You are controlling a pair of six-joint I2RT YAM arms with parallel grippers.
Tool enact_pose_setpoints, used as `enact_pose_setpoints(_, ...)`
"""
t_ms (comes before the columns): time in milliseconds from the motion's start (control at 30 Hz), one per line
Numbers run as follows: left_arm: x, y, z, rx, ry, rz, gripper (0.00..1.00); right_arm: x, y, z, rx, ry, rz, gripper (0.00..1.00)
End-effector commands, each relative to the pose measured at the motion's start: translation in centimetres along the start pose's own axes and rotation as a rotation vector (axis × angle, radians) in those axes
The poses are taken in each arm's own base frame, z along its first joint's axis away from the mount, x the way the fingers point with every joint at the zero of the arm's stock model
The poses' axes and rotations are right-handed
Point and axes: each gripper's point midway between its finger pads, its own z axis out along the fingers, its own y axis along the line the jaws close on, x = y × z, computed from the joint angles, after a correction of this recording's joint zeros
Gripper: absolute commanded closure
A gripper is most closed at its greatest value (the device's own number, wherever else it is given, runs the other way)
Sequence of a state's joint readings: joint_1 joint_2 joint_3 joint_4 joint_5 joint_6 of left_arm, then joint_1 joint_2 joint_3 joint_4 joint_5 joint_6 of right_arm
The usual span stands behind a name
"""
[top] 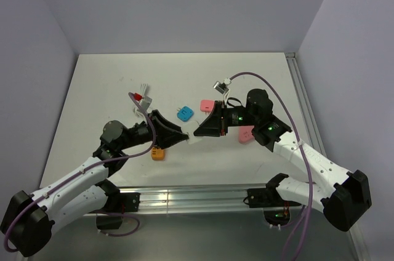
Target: Insert the plug
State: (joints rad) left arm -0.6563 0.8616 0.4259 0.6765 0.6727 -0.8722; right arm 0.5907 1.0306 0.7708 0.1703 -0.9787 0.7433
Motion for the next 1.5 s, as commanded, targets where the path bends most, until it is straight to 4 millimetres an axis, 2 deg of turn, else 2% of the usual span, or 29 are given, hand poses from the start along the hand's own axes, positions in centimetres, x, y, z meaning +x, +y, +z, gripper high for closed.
enact_pose_setpoints(0, -2.0, -2.1, 0.4, 0.069, -0.048, 0.051, 0.65, -1.7, 1.7, 0.1, -0.023, -0.03, -0.08, 1.0)
enact_pose_setpoints(33, -1.9, -2.2, 0.4, 0.074, -0.045, 0.049, 0.76, -1.7, 1.6, 0.1, -0.021, -0.031, -0.083, 1.0)
enact_pose_setpoints(133, -2.0, -2.2, 0.4, 0.072, -0.045, 0.053, 0.89, -1.6, 1.5, 0.1, -0.018, -0.03, -0.083, 1.0)
enact_pose_setpoints(200, -1.9, -2.2, 0.3, 0.068, -0.042, 0.052, 0.92, -1.6, 1.5, 0.1, -0.018, -0.028, -0.08, 1.0)
enact_pose_setpoints(233, -1.9, -2.1, 0.3, 0.065, -0.043, 0.05, 0.98, -1.6, 1.6, 0.1, -0.018, -0.03, -0.081, 1.0)
enact_pose_setpoints(300, -1.7, -1.9, 0.2, 0.056, -0.04, 0.048, 0.96, -1.6, 1.6, 0.1, -0.018, -0.032, -0.084, 1.0)
enact_pose_setpoints(333, -1.8, -1.8, 0.2, 0.05, -0.045, 0.048, 0.83, -1.7, 1.7, 0.0, -0.02, -0.033, -0.086, 1.0)
enact_pose_setpoints(367, -1.7, -1.7, 0.2, 0.044, -0.045, 0.049, 0.81, -1.7, 1.7, 0.1, -0.02, -0.034, -0.084, 1.0)
enact_pose_setpoints(433, -1.7, -1.6, 0.1, 0.04, -0.046, 0.048, 0.84, -1.6, 1.5, 0.1, -0.016, -0.033, -0.081, 1.0)
enact_pose_setpoints(533, -1.6, -1.6, 0.1, 0.042, -0.04, 0.048, 0.99, -1.6, 1.5, 0.1, -0.016, -0.034, -0.08, 1.0)
enact_pose_setpoints(833, -1.7, -1.8, 0.0, 0.043, -0.042, 0.058, 0.99, -1.7, 1.5, 0.3, -0.001, -0.033, -0.083, 1.0)
enact_pose_setpoints(867, -1.4, -1.4, 0.0, 0.026, -0.029, 0.054, 0.9, -1.7, 1.6, 0.3, -0.001, -0.033, -0.084, 1.0)
enact_pose_setpoints(900, -1.6, -1.1, 0.1, 0.008, -0.035, 0.056, 0.6, -1.7, 1.3, 0.3, 0.008, -0.032, -0.078, 1.0)
enact_pose_setpoints(1000, -1.7, -0.1, -0.4, -0.071, -0.043, 0.066, 0.19, -1.8, 0.7, 0.4, 0.048, -0.032, -0.068, 1.0)
enact_pose_setpoints(1033, -2.8, -0.2, -0.7, -0.109, -0.091, 0.085, 0.09, -1.9, 0.6, 0.4, 0.056, -0.033, -0.076, 1.0)
enact_pose_setpoints(1067, -2.4, 1.0, -1.1, -0.179, -0.073, 0.077, 0.06, -2.2, 0.3, 0.5, 0.074, -0.044, -0.075, 1.0)
enact_pose_setpoints(1100, -2.7, 1.4, -1.5, -0.22, -0.088, 0.079, 0.02, -2.1, 0.0, 0.5, 0.092, -0.042, -0.061, 1.0)
enact_pose_setpoints(1133, -4.7, 1.7, -2.2, -0.294, -0.172, 0.1, 0.01, -2.2, -0.4, 0.6, 0.112, -0.047, -0.058, 1.0)
enact_pose_setpoints(1167, -5.2, 2.2, -2.8, -0.353, -0.198, 0.098, 0.01, -2.7, -0.6, 0.7, 0.128, -0.055, -0.062, 1.0)
enact_pose_setpoints(1300, -7.7, 5.6, -7.6, -0.72, -0.34, 0.05, 0.01, -3.5, -3.5, 1.2, 0.281, -0.082, 0.006, 1.0)
enact_pose_setpoints(1333, -7.5, 6.0, -8.9, -0.8, -0.331, 0.034, 0.01, -4.1, -3.4, 1.6, 0.298, -0.09, 0.01, 1.0)
enact_pose_setpoints(1400, -8.2, 7.0, -10.8, -0.921, -0.373, 0.032, 0.02, -4.5, -5.9, 2.2, 0.401, -0.112, 0.092, 1.0)
enact_pose_setpoints(1467, -8.5, 7.6, -12.6, -1.028, -0.4, 0.019, 0.03, -5.1, -7.4, 3.0, 0.46, -0.122, 0.161, 1.0)
